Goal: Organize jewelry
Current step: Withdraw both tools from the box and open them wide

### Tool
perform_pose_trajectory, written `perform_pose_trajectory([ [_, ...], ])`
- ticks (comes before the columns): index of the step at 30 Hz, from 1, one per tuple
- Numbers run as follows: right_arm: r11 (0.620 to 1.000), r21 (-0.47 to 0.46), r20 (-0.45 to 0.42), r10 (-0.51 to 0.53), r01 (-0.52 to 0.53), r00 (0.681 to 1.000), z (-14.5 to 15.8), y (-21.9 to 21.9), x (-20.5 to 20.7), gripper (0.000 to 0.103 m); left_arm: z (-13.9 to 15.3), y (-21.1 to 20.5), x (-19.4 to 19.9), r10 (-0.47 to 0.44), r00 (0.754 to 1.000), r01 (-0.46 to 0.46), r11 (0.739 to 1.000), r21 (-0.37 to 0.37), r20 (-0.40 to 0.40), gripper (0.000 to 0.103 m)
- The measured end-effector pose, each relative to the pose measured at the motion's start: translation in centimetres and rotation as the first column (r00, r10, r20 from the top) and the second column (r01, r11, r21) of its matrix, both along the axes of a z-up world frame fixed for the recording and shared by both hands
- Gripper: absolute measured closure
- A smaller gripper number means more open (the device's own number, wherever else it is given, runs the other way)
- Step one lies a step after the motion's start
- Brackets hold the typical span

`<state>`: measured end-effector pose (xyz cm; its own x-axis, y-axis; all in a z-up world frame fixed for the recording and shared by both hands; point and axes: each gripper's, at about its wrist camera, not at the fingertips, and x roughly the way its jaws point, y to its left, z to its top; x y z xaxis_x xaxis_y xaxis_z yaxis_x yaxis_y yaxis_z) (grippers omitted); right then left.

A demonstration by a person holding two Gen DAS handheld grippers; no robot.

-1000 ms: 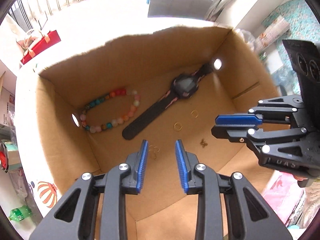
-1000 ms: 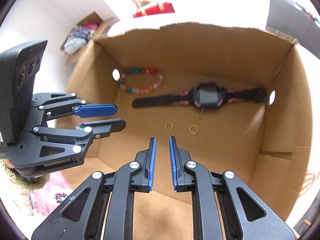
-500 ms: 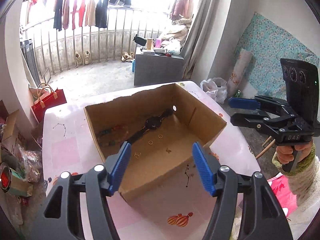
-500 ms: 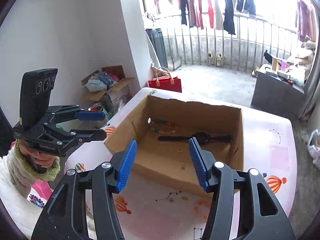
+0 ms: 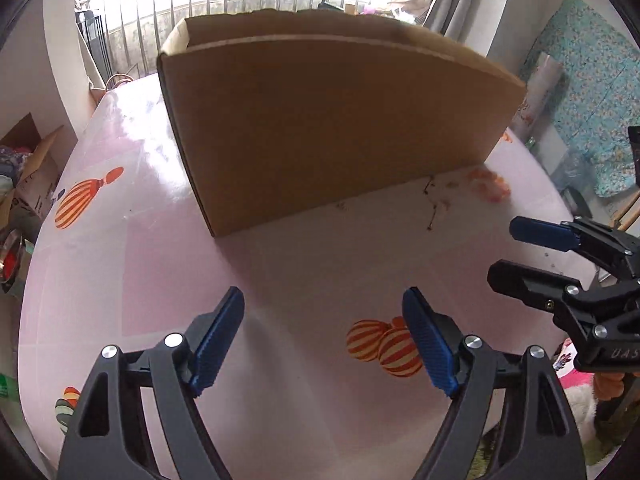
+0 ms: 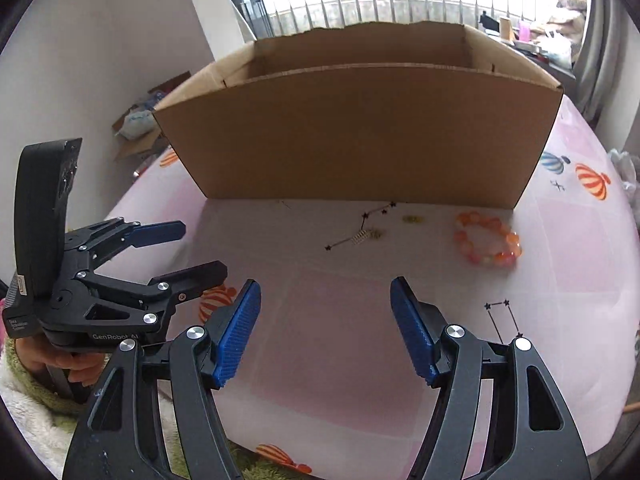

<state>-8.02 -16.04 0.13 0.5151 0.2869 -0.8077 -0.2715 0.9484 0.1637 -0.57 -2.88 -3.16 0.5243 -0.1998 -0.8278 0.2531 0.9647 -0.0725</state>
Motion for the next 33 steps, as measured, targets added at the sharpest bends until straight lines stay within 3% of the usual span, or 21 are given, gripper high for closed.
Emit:
perform_pose_trajectory([
  [3, 0.999, -0.041, 0.034, -0.014, 0.015, 0.999, -0.3, 0.4, -0.1, 0.031, -0.8, -0.7, -0.2, -0.009, 0.998, 0.004, 0.996, 0.094, 0.057, 0.022],
  [8, 0.998, -0.052, 0.027, -0.024, 0.025, 0.999, -1.2, 0.7, 0.1, 0.028, -1.3, 0.4, -0.1, 0.053, 0.995, -0.059, 0.996, 0.069, 0.082, 0.005],
  [14, 0.996, -0.084, 0.039, -0.030, 0.033, 0.999, -1.6, 1.6, 0.2, 0.021, -1.7, 0.6, -0.2, 0.083, 0.990, -0.090, 0.994, 0.060, 0.117, 0.005],
  [19, 0.991, -0.129, 0.042, -0.013, 0.019, 0.999, -1.8, 3.0, 0.2, 0.008, -1.8, 0.4, -0.4, 0.081, 0.990, -0.088, 0.994, 0.060, 0.119, 0.005],
  [33, 0.990, -0.136, 0.040, -0.039, 0.044, 0.998, -1.6, 3.8, 0.9, 0.008, -1.5, 0.7, 0.2, 0.094, 0.989, -0.102, 0.993, 0.060, 0.113, 0.004],
])
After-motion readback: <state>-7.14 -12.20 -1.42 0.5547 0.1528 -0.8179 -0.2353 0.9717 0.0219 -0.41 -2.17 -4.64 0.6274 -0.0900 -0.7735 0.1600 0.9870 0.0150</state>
